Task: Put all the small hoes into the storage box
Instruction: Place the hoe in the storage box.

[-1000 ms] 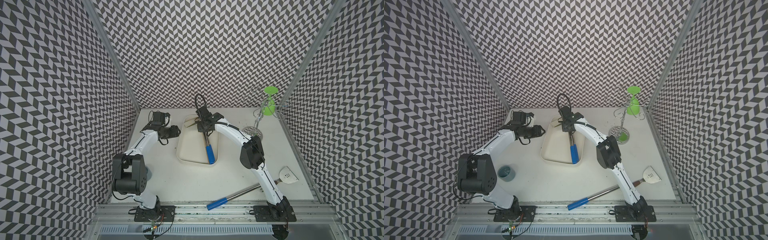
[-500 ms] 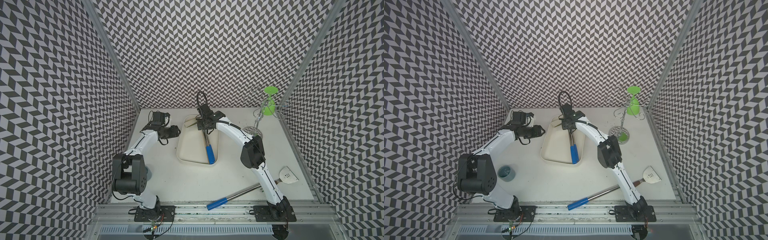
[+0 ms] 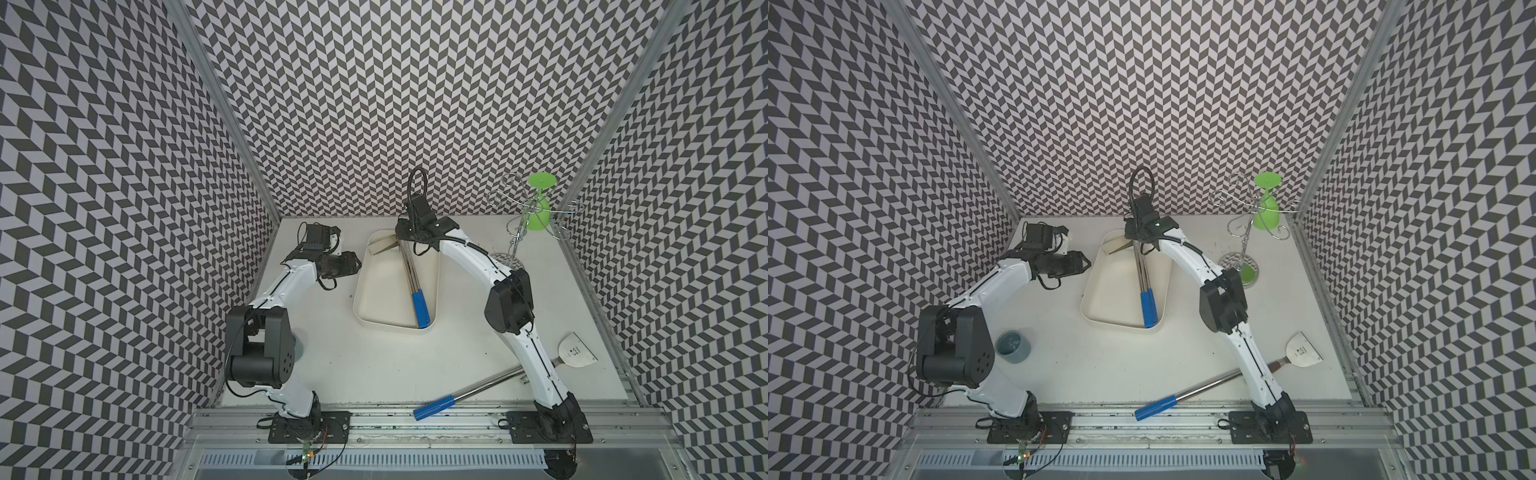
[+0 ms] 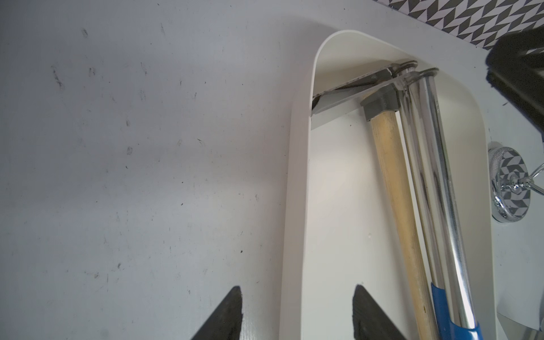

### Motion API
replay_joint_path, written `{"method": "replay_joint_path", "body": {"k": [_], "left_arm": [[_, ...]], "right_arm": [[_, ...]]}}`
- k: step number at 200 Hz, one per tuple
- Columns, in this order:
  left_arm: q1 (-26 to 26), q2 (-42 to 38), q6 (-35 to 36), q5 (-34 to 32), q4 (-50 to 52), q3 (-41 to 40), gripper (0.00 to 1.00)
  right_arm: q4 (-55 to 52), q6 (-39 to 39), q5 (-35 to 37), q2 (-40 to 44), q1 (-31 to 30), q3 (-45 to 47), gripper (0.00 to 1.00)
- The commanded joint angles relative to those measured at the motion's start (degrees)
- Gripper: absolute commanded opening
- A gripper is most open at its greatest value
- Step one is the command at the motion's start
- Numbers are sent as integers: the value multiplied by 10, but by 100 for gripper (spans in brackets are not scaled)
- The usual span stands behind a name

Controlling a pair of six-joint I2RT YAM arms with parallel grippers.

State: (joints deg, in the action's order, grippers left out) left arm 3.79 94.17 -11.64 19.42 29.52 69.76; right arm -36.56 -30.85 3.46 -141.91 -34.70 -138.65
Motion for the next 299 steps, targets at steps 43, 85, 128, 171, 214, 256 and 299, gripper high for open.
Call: {"method": "replay_joint_path", "body": {"k": [43,85,128,171,214,256,299], "left_arm": [[-8,0,-1,10,-11,1,60],[-8,4,-2,13,-13,1,60],[-7,3,-1,13,-14,-2,61],[-8,4,-1,13,-13,-1,60],[-8,4,-1,13,-13,-1,60],[-9,5,-3,18,-14,-1,60],[-8,1,-4,18,-15,-3,60]], "right_arm": [[0,22,7,-9,-5,27,46],[-11,30,4,-23,-6,38,40],[-7,33,3,-38,-6,39,27],[-34,45,38,-61,-16,46,11],[-60,64,106,-45,-18,15,5],[-43,67,65,-11,-15,10,42],[-45,65,58,-4,-20,17,100]]}}
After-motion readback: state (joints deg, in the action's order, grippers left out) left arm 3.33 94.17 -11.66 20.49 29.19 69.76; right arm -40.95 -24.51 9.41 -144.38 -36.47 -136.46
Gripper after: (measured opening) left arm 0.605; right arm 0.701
